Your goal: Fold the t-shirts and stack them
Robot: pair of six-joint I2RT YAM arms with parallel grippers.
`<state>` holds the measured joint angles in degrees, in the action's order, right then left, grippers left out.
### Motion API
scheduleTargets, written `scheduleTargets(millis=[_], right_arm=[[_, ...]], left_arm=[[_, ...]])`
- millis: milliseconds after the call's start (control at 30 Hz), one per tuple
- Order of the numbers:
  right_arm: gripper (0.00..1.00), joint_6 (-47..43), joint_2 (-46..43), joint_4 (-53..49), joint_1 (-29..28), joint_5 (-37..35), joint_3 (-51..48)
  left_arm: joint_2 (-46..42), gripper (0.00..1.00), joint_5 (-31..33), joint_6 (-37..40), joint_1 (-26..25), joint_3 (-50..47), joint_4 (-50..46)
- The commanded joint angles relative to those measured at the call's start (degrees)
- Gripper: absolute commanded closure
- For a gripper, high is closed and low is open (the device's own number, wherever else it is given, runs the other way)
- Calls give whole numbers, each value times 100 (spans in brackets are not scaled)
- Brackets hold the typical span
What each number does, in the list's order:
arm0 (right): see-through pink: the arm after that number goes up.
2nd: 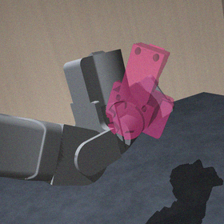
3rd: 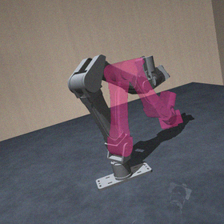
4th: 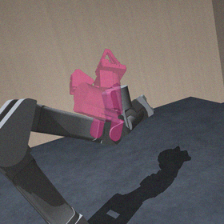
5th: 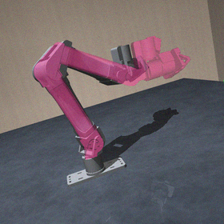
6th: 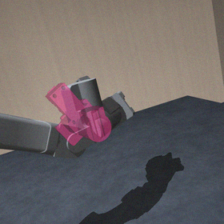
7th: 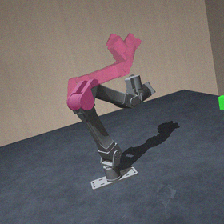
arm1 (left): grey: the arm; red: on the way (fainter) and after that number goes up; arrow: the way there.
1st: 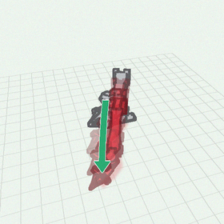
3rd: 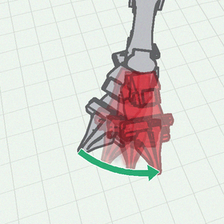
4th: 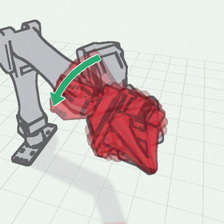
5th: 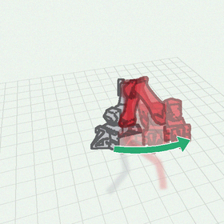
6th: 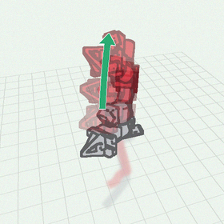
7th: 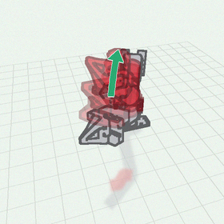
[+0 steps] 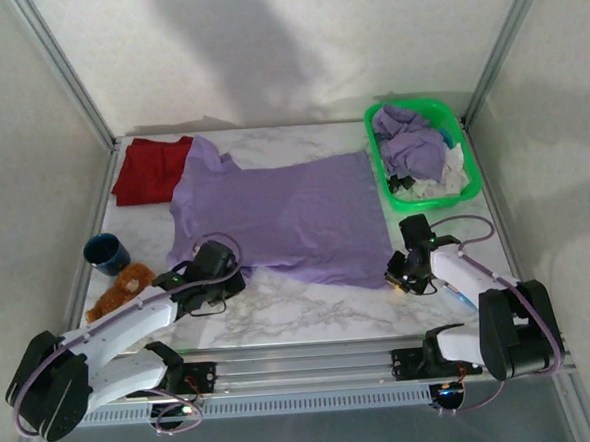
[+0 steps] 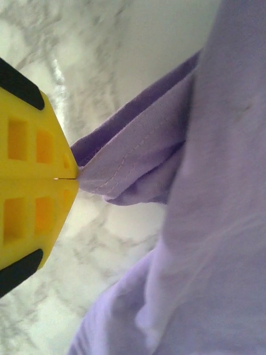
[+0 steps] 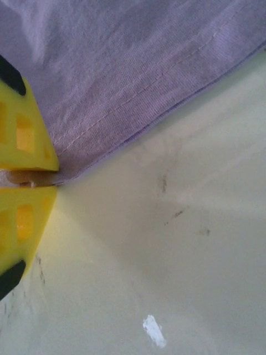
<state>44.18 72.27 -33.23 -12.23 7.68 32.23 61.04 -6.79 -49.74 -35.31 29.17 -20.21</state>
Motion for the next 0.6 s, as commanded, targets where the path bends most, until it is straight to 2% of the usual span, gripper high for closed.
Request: scheduleTargets(millis=[0,133,333,433,567], right_arm=[[100,-136,-79,-162,32,-116,10],[100,-275,-258,-412,35,-265,129],[100,-362,-631,-764,36,-409,201],[100,-349,-848,-921,35,-548,170],[100,-364,-943,-968,36,-662,117]], left_arm=[[-363,100,292,-801,-571,227,-730],[-496,100,525,-1354,-1344,590,-1235],[-71,100,549,-1979,-2325,1288,-1935],[145,100,362,-2175,-2540,1194,-1825],[442,100,115,-2057,-2572,987,-1023]])
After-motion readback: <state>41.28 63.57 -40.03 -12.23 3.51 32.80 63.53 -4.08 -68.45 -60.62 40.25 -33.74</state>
